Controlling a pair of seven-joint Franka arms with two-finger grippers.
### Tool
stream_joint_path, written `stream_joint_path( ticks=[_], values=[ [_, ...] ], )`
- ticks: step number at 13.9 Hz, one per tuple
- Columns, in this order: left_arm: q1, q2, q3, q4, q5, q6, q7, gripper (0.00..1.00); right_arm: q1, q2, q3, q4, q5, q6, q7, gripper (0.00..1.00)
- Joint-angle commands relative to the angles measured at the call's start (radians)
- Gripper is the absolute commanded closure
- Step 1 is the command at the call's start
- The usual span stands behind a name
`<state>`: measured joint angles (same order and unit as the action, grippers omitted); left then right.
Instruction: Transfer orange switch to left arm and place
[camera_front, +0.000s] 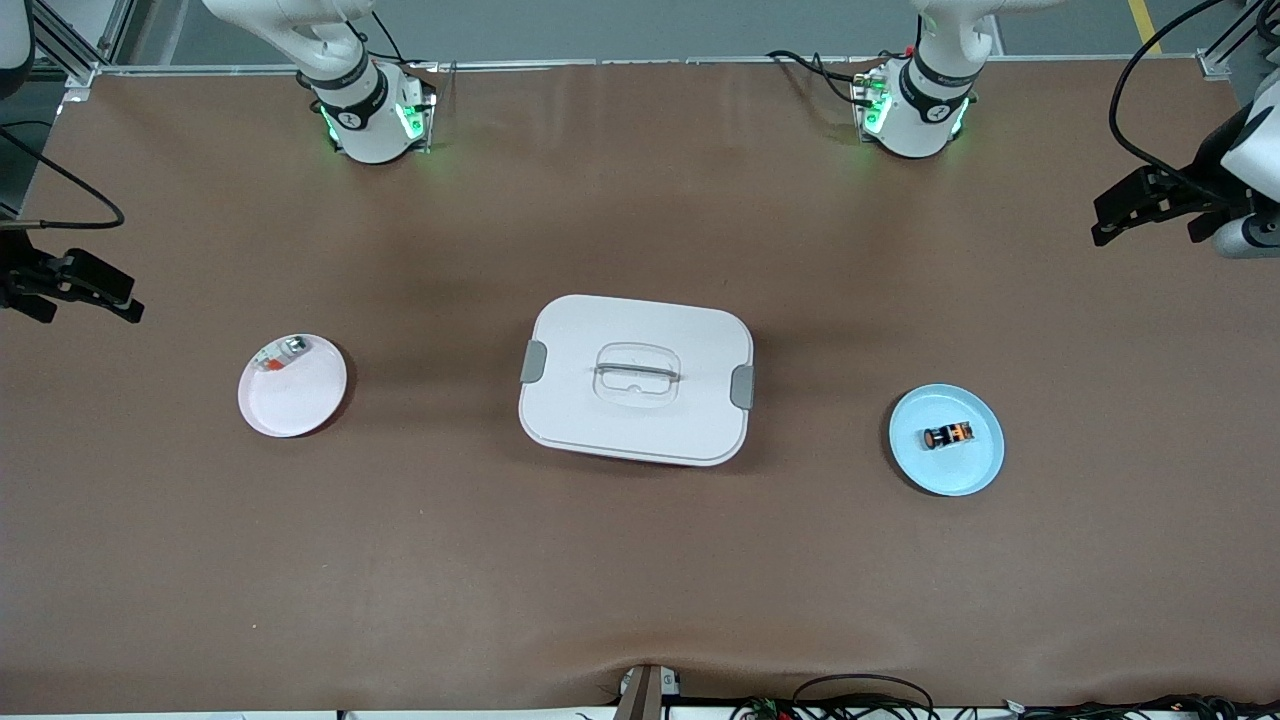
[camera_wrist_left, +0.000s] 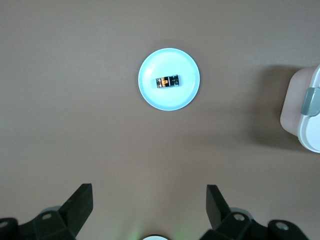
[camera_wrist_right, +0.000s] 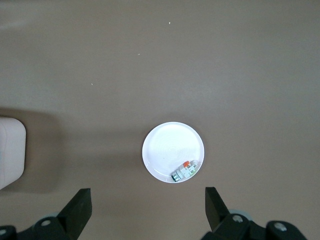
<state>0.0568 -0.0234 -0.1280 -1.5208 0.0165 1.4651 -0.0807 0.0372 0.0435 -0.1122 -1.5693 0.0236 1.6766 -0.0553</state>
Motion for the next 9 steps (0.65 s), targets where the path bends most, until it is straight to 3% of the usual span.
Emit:
stream_joint_path(
  ticks=[1, 9],
  values=[
    [0.003, -0.012, -0.002, 0.007, -0.02, -0.02, -0.002, 0.0, 0.003, 0.009, -0.004, 0.022, -0.011, -0.014, -0.005, 0.0],
    [0.0, -0.009, -0.007, 0.005, -0.004, -0.042, -0.005, 0.0, 0.003, 0.009, -0.004, 0.022, -0.011, -0.014, -0.005, 0.0]
  ],
)
